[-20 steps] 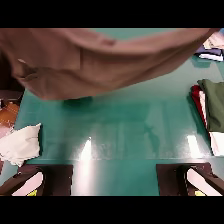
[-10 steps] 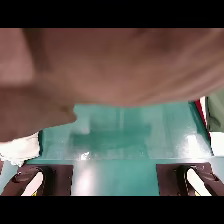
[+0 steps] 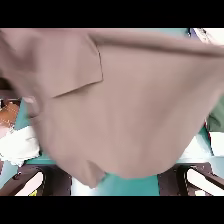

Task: Fold the shirts.

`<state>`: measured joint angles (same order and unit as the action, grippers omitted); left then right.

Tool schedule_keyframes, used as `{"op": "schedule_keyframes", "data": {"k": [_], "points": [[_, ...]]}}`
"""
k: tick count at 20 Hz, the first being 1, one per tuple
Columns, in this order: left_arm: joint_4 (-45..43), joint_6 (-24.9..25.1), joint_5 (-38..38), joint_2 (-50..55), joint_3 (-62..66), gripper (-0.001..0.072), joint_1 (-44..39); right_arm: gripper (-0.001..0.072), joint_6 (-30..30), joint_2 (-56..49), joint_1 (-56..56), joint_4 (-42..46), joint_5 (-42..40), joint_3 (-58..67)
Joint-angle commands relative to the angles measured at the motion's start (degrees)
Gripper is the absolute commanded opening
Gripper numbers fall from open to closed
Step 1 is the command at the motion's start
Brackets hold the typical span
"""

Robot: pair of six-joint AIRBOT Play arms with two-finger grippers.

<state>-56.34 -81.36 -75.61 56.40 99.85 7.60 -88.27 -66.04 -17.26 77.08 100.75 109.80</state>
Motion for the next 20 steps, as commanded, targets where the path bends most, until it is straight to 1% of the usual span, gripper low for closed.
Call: {"op": "schedule_keyframes", "data": {"k": [1, 3, 5, 6, 8, 11, 12, 14, 16, 17, 19, 20], "points": [[0.2, 0.2, -6.7, 11.1, -7.3, 0.0027, -0.1, 0.0011, -0.3, -10.3, 1.9, 1.0, 2.7, -7.9], [0.2, 0.4, -5.5, 17.9, -7.4, 0.0027, -0.1, 0.0011, -0.3, -15.3, 4.1, 1.0, -0.5, -11.2], [0.4, 0.6, -1.1, 23.3, -7.4, 0.0028, -0.1, 0.0011, -0.4, -19.4, 6.1, 1.0, -6.5, -12.9], [0.4, 1.5, 1.6, 25.5, -7.4, 0.0028, -0.1, 0.0011, -0.7, -20.9, 7.1, 1.0, -10.0, -13.0], [1.0, 3.8, 6.9, 28.5, -7.3, 0.0028, -0.1, 0.0011, -1.6, -23.3, 8.9, 1.0, -18.8, -13.0], [1.1, 4.2, 16.0, 31.3, -7.3, 0.0027, -0.1, 0.0011, -5.0, -25.3, 10.9, 1.0, -31.8, -13.0], [1.1, 5.6, 18.3, 32.1, -7.3, 0.0027, -0.1, 0.0011, -6.0, -25.7, 11.1, 1.0, -35.5, -13.0], [1.2, 8.1, 22.1, 33.4, -7.2, 0.0028, -0.1, 0.0012, -6.8, -26.3, 12.0, 1.2, -40.3, -13.0], [1.2, 9.0, 24.1, 34.2, -7.2, 0.0028, -0.1, 0.0011, -6.8, -26.4, 12.3, 1.2, -42.6, -13.0], [1.2, 9.5, 23.6, 34.7, -7.2, 0.0027, -0.1, 0.0011, -6.8, -26.4, 12.5, 1.6, -42.7, -13.0], [-1.1, 10.4, 20.1, 34.9, -7.2, 0.0028, -0.1, 0.0011, -6.7, -26.4, 13.2, 3.0, -40.0, -13.0], [-2.8, 11.0, 17.0, 34.8, -7.1, 0.0027, 0.0, 0.0011, -6.6, -26.4, 13.4, 4.1, -37.6, -13.0]]}}
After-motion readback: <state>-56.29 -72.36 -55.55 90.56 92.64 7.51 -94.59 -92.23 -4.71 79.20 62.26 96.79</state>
